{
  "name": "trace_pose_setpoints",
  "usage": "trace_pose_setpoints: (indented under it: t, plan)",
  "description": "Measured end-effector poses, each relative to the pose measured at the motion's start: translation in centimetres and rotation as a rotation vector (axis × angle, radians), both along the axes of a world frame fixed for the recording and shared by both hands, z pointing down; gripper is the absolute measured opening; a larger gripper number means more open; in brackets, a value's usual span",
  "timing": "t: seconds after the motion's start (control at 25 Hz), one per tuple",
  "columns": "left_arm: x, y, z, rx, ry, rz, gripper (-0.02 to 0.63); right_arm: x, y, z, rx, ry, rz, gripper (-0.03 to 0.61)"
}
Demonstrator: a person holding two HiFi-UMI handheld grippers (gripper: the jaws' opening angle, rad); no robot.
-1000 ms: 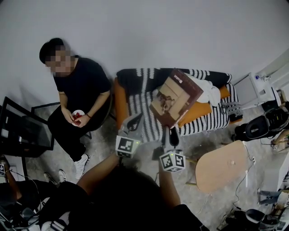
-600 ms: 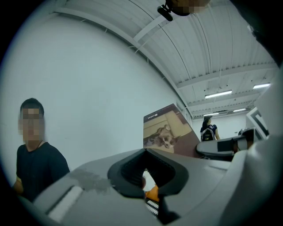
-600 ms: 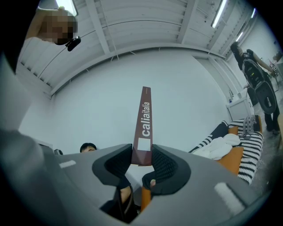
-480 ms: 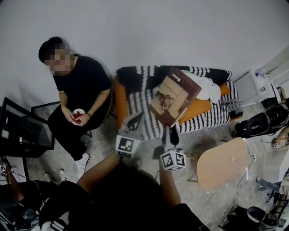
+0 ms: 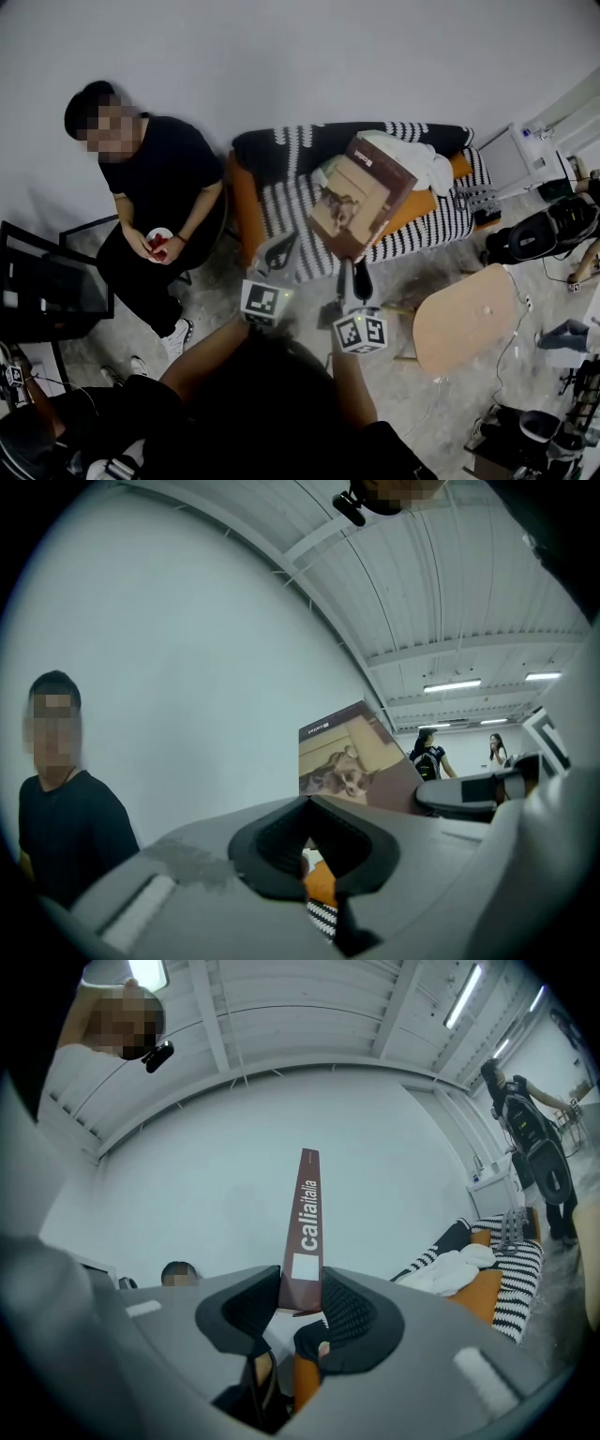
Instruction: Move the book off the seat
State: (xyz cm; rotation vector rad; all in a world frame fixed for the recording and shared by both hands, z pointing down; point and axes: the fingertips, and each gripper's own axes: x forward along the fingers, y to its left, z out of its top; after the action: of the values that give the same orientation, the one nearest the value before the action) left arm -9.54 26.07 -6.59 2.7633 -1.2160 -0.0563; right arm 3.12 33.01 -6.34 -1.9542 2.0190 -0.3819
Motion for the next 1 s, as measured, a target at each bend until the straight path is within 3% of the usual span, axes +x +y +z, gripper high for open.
trace_pose_setpoints:
  t: [0.2,0.44,1.0]
  plan:
    - [0.2,1.3,0.6,0.004,0.007,0.057,0.006,-0.4,2.0,0.6,-0.002,0.009,0.046,0.147]
    - [3.1,2.9,1.5,-0.012,0.004,0.137,0.006,1.1,4.8,1.5,-0.020,0.008,0.115,0.147]
    - [16.6,7.0,0.5,0.027,-0.012,0.357,0.006,12.3,10.5,1.1,0.020,-0.019,0.330,0.147]
